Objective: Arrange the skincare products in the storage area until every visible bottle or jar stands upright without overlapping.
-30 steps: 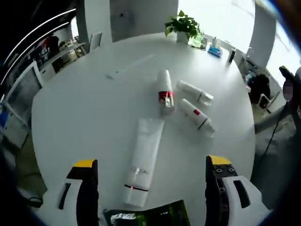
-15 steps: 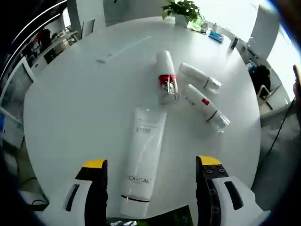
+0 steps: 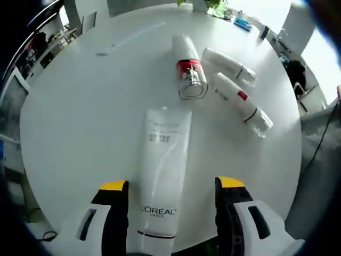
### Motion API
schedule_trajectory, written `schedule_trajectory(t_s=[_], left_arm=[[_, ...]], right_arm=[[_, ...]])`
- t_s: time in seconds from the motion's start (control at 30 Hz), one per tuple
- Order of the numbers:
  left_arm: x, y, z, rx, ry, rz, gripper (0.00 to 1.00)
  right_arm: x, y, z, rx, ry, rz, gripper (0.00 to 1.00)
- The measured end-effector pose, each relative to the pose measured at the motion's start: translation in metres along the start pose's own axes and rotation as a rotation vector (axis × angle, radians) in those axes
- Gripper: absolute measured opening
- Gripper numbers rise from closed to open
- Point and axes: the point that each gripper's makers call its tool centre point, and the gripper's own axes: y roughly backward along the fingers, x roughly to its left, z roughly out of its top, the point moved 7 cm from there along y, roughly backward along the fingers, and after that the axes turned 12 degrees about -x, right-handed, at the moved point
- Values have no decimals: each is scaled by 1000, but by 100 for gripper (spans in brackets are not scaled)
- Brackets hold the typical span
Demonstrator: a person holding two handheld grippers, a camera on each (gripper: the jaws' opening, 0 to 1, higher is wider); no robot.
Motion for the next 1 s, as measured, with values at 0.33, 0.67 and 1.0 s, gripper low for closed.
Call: schedule_trajectory(t_s=[0.33,0.67,1.0], left_arm=[[2,-1,0,13,-58,29,51],[-6,-1,-1,13,-82,25,30],[-3,-2,0,19,-80,33,27]], right_arm=[[0,-1,-2,17,5,-2,68],[2,-1,-5,35,9,12,66],[2,-1,-7,52,14,16,64]])
